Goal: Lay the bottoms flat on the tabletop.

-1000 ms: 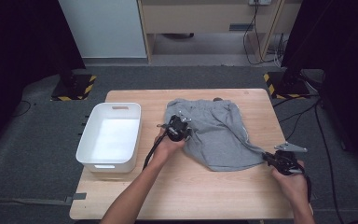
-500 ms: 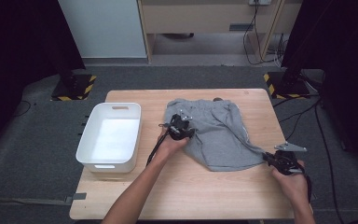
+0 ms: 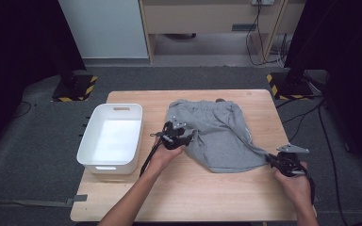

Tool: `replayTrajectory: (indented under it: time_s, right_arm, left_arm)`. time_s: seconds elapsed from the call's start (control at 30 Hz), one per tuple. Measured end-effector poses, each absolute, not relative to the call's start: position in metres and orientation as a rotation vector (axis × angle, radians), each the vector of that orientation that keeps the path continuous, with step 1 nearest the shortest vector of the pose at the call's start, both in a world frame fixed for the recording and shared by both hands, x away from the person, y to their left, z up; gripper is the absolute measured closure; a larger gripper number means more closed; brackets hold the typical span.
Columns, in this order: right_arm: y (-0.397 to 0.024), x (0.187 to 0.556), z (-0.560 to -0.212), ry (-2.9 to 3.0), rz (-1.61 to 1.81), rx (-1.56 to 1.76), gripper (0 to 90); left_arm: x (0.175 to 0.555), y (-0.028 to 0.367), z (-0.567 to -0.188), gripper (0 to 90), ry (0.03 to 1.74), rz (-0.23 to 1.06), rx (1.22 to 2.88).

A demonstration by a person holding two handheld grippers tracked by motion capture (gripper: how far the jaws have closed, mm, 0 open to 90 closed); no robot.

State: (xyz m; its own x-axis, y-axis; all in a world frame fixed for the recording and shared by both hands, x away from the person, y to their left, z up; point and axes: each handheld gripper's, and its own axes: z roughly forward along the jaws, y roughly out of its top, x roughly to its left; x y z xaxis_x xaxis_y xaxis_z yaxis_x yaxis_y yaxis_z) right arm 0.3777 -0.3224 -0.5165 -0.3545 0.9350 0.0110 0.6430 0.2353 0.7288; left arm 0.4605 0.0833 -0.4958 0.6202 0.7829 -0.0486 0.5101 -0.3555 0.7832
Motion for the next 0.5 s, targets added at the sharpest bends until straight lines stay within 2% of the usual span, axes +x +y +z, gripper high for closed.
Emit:
replayTrajectory:
  time_s: [0.27, 0.37, 0.5]
  right_arm:
    - [-0.323, 0.378, -0.516, 2.077, 0.914, 1.460, 83.3]
    - [-0.323, 0.378, -0.516, 2.079, 0.916, 1.457, 83.2]
    - [-0.323, 0.378, -0.516, 2.081, 0.921, 1.453, 83.3]
  left_arm:
    - [0.459, 0.072, -0.507, 56.7, 1.018, 0.421, 2.026]
    - [0.464, 0.067, -0.513, 53.4, 1.043, 0.439, 2.043]
    - [0.468, 0.063, -0.519, 55.8, 1.047, 0.479, 2.074]
